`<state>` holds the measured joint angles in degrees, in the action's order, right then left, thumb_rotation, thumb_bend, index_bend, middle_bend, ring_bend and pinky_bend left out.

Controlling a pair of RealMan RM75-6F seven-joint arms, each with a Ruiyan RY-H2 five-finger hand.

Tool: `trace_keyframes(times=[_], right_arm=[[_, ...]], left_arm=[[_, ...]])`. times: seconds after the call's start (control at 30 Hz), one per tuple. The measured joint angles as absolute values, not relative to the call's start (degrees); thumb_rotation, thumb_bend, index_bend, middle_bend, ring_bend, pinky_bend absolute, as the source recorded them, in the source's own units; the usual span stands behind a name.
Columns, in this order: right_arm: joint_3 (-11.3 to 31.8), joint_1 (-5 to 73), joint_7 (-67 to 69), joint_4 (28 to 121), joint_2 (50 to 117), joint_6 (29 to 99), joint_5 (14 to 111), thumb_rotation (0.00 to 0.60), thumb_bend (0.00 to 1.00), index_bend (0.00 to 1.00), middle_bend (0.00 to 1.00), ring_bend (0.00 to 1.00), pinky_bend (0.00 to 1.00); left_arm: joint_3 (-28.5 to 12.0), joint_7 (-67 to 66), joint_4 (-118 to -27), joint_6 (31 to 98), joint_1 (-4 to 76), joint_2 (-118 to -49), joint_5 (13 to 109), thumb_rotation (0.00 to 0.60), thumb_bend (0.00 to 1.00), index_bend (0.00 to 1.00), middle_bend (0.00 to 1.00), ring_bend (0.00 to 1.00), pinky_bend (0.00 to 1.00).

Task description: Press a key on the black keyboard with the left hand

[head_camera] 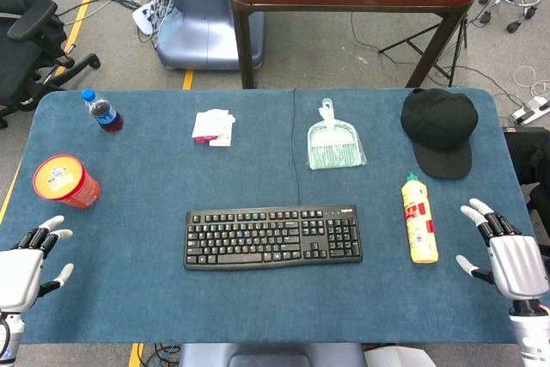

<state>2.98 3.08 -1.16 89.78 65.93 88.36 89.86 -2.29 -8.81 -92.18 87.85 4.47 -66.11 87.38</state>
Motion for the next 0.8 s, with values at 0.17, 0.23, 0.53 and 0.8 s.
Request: trace_keyframes(times=[0.17,0.23,0.53,0.8], right_arm=[[2.94,3.01,-0.96,89.87,65.61,88.50,89.94,0.600,0.02,0.23,0.17,0.22,0.52],[2.96,2.93,-0.73,89.90,65.46,88.75,90.00,0.600,0.02,0.23,0.17,0.22,0.52],[3.18,2.70,0.21,89.65,64.72,88.99,89.61,0.600,0.02,0.23,0.17,0.22,0.52],[3.17,3.12,-0.55,89.52,64.76,87.99,89.30,0.600,0.02,0.23,0.17,0.22,0.52]], left_arm=[[-2.29,-9.25,-92.75,87.89,4.62,-65.88,87.83,0.600,0.23,0.30,0.21,0.27,0.55],[-2.29,-9.35,-93.02,87.93,4.71,-65.75,88.14,0.600,0.23,0.29,0.22,0.29,0.58],[-1.96,-8.38,-95.04,88.34,6.33,-64.50,93.62,0.600,0.23,0.27,0.40,0.53,0.86],[-1.88,-8.80,-99.35,84.41,10.47,-62.12,97.57,0.600,0.25,0.28,0.72,0.73,1.00]])
